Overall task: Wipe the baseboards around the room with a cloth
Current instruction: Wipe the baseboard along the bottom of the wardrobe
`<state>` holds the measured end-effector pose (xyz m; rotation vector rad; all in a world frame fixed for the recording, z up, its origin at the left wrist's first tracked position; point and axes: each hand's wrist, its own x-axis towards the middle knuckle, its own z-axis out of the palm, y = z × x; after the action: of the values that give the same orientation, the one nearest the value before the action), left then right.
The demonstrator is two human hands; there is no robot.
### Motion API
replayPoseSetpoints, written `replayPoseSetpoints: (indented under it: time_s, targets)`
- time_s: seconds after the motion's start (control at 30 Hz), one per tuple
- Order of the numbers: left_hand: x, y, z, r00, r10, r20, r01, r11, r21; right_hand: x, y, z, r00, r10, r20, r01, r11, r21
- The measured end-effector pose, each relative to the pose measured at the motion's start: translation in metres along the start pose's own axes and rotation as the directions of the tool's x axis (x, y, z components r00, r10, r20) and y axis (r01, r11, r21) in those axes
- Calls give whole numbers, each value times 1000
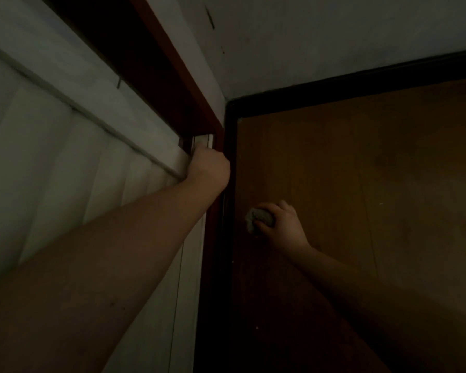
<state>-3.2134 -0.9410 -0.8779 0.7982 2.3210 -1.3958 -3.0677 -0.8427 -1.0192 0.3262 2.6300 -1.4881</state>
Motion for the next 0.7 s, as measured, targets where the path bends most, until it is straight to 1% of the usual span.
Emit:
replayPoseSetpoints:
  time_s: [0.07, 0.1, 0.13, 0.2, 0.23, 0.3, 0.33, 0.43, 0.53, 0.63, 0.7]
  targets:
    - [4, 5, 0, 999, -4, 40, 6, 998, -70, 0, 1, 0, 1000, -1, -2, 1, 1000, -4]
    - [6, 7, 3, 999, -24, 44, 29, 992, -125, 0, 2, -1, 1000, 2, -2, -2, 1000, -1]
    - [7, 8, 7, 998, -60, 36, 66, 973, -220, 0, 4, -2, 1000, 8, 0, -8, 1000, 3]
    - [9, 12, 19, 987, -158, -7, 141, 902, -408, -1, 6, -4, 1000, 22, 1, -22, 1000, 10]
    - [13, 15, 27, 976, -215, -26, 179, 867, -466, -1, 7, -5, 1000, 27, 0, -27, 1000, 13]
    - [18, 22, 40, 960, -279, -1, 233, 805, -545, -3, 9, -6, 1000, 31, 0, -31, 999, 17]
    - [21, 23, 46, 960, -278, 29, 242, 773, -587, -4, 10, -6, 999, 32, 0, -32, 999, 22]
    - [32, 24, 62, 968, -236, 85, 231, 707, -668, -7, 11, -2, 999, 36, 10, -37, 998, 48]
    - [40, 27, 71, 958, -262, 118, 263, 635, -727, -10, 10, 5, 999, 45, 16, -46, 997, 58]
    - [59, 21, 69, 954, -288, 77, 243, 603, -759, -15, 6, 16, 999, 37, 28, -40, 993, 107]
    - [71, 19, 71, 952, -305, -22, 174, 599, -782, -17, 4, 24, 999, 27, 39, -32, 993, 113]
